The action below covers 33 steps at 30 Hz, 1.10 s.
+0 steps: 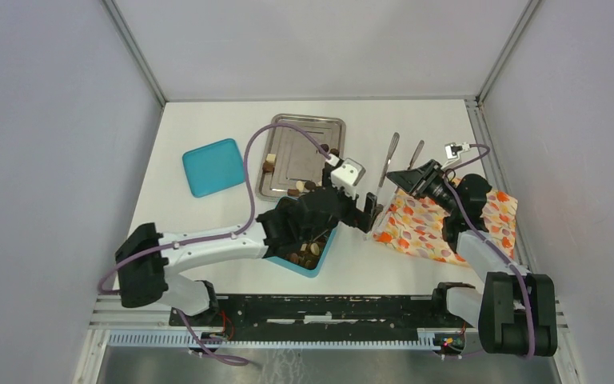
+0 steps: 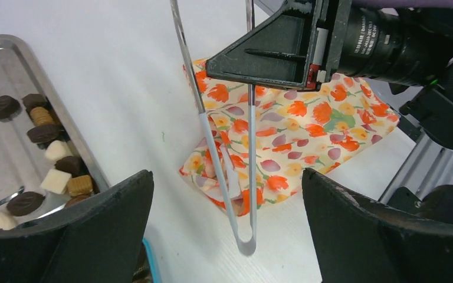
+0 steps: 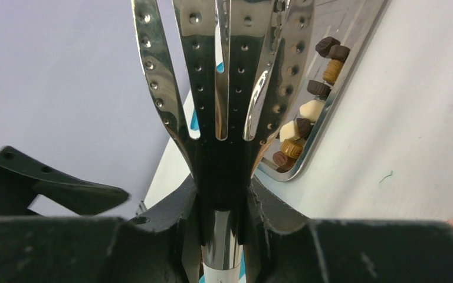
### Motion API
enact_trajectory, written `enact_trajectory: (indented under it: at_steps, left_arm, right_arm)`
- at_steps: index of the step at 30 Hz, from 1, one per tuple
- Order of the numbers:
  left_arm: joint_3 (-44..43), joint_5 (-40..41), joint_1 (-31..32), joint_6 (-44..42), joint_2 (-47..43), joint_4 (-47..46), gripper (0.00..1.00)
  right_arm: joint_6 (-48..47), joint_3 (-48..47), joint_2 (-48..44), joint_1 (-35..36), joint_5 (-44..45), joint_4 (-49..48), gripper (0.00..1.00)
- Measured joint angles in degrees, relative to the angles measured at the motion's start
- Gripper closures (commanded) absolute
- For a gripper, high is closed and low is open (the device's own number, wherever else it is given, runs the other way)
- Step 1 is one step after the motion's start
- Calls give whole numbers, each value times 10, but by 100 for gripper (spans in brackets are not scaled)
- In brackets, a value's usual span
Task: Pack the chocolate
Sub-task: Place the clamp at the center of the board.
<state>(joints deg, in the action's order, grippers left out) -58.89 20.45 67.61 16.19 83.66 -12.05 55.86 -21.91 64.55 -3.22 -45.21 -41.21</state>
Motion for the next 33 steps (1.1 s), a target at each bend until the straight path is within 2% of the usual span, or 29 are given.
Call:
enact_trajectory:
  at_steps: [7,11,14,18,21,27,33]
  left_arm:
    - [0,-11,-14,0,-120,164,0]
    - [-4,-9,-24,-15,-194,276,0]
    - [0,13,-30,-35,-249,331,0]
    - [52,51,-40,-61,-334,362,0]
    - [97,76,-43,-77,-371,379,0]
    - [161,111,-45,-84,-397,395,0]
    - [168,119,-55,-95,-375,389,0]
  right_arm:
    - [-71,-8,13,-18,-24,12,100]
    - [-107,-52,72,-23,-51,24,100]
    - [-83,-92,147,-24,-78,-16,98]
    - [17,-150,285,-24,-114,-133,94]
    - [66,-191,354,-24,-120,-176,87]
    - [44,-281,414,-18,-97,-135,84]
    - [21,-342,481,-3,-56,-92,82]
